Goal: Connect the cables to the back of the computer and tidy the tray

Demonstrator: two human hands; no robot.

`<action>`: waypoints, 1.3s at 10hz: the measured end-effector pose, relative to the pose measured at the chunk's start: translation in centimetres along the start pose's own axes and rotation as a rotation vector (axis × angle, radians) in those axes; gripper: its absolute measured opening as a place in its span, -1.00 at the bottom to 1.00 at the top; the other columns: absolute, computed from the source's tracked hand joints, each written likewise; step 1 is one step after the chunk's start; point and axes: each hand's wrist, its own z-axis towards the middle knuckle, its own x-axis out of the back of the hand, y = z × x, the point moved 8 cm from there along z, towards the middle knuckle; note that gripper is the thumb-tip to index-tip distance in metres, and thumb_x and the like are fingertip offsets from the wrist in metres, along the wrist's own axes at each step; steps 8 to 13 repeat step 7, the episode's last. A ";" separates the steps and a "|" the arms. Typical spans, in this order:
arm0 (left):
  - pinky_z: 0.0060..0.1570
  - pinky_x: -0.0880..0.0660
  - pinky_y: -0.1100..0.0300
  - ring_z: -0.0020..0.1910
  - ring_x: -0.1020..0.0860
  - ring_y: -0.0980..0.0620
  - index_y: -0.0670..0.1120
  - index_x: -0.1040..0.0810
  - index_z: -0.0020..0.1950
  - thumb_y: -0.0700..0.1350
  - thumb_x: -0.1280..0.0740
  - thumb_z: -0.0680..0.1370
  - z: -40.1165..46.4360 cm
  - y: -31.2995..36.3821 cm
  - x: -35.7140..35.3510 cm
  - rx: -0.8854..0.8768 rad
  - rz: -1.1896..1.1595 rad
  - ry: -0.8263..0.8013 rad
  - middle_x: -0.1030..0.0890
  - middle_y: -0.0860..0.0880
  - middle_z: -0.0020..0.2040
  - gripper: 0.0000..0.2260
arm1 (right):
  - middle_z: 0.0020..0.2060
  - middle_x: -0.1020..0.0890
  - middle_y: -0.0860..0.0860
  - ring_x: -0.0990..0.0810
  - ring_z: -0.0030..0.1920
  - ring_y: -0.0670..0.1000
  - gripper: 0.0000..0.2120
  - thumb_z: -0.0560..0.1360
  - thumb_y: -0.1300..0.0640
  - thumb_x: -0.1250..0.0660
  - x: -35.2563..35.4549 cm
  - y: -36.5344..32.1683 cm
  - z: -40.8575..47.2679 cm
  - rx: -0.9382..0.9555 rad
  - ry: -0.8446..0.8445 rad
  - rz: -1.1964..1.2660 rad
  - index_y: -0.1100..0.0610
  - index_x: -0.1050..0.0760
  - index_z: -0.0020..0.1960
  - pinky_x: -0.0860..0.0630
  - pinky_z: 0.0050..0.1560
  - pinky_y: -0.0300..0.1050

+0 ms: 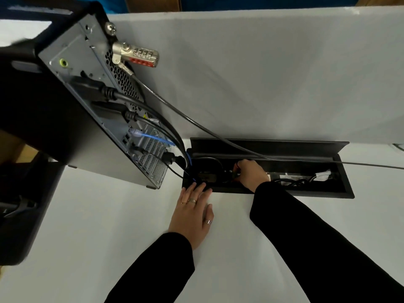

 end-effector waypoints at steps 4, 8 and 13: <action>0.19 -0.46 -0.14 0.26 -0.41 -0.11 -0.15 -0.55 0.20 -0.06 -0.15 0.49 0.1 -0.2 -0.1 0.002 -0.004 -0.004 -0.58 -0.13 0.21 -0.64 | -0.07 -0.64 0.10 -0.60 -0.07 0.11 -0.85 0.50 0.14 -0.29 2.5 1.1 -2.5 0.084 0.035 -0.038 0.12 -0.55 0.03 -0.55 0.01 0.00; 0.25 -0.41 -0.14 0.27 -0.49 -0.16 -0.14 -0.55 0.22 -0.04 -0.08 0.50 -0.3 0.0 -0.2 0.013 0.035 -0.054 -0.58 -0.14 0.22 -0.59 | -0.13 -0.66 0.10 -0.61 -0.14 0.06 -0.80 0.56 0.07 -0.20 2.6 0.5 -7.4 0.113 0.231 0.018 0.09 -0.52 0.11 -0.54 -0.05 -0.05; 0.25 -0.41 -0.14 0.27 -0.49 -0.16 -0.14 -0.55 0.22 -0.04 -0.08 0.50 -0.3 0.0 -0.2 0.013 0.035 -0.054 -0.58 -0.14 0.22 -0.59 | -0.13 -0.66 0.10 -0.61 -0.14 0.06 -0.80 0.56 0.07 -0.20 2.6 0.5 -7.4 0.113 0.231 0.018 0.09 -0.52 0.11 -0.54 -0.05 -0.05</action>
